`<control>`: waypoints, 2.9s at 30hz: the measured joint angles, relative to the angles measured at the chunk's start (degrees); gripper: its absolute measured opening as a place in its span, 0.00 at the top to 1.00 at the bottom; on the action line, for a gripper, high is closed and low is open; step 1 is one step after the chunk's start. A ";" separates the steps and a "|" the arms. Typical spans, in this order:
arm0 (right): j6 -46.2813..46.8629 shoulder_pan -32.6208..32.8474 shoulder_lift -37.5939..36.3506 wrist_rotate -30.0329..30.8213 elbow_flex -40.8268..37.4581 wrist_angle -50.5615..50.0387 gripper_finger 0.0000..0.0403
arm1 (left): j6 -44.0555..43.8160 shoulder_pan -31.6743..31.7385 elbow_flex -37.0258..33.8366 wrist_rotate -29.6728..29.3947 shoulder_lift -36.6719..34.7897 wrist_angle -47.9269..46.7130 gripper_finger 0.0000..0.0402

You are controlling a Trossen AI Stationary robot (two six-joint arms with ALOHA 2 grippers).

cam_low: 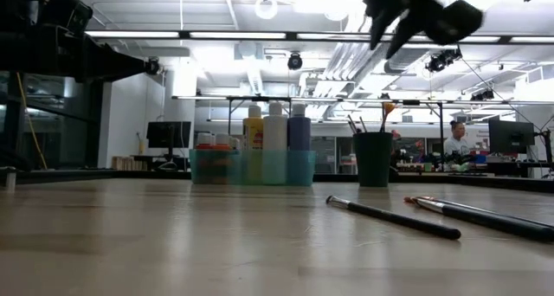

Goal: Pick & Place Paint Supplies
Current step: Put the silver paint brush into the green cup

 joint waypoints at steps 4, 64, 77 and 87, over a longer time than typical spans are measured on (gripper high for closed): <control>7.15 6.28 0.51 3.80 -0.47 -3.25 0.77 | 0.00 0.00 0.00 0.00 0.02 0.00 0.51; 52.79 37.99 4.57 -24.28 -40.18 0.23 0.99 | 0.01 -0.02 -0.01 0.00 0.04 -0.02 0.51; 51.51 36.43 4.67 -21.67 -39.43 -0.68 0.99 | 0.01 -0.02 0.00 0.00 0.04 -0.02 0.51; 31.32 33.97 -1.33 -3.03 -31.20 -11.87 0.99 | 0.02 -0.01 -0.01 0.00 0.04 -0.02 0.51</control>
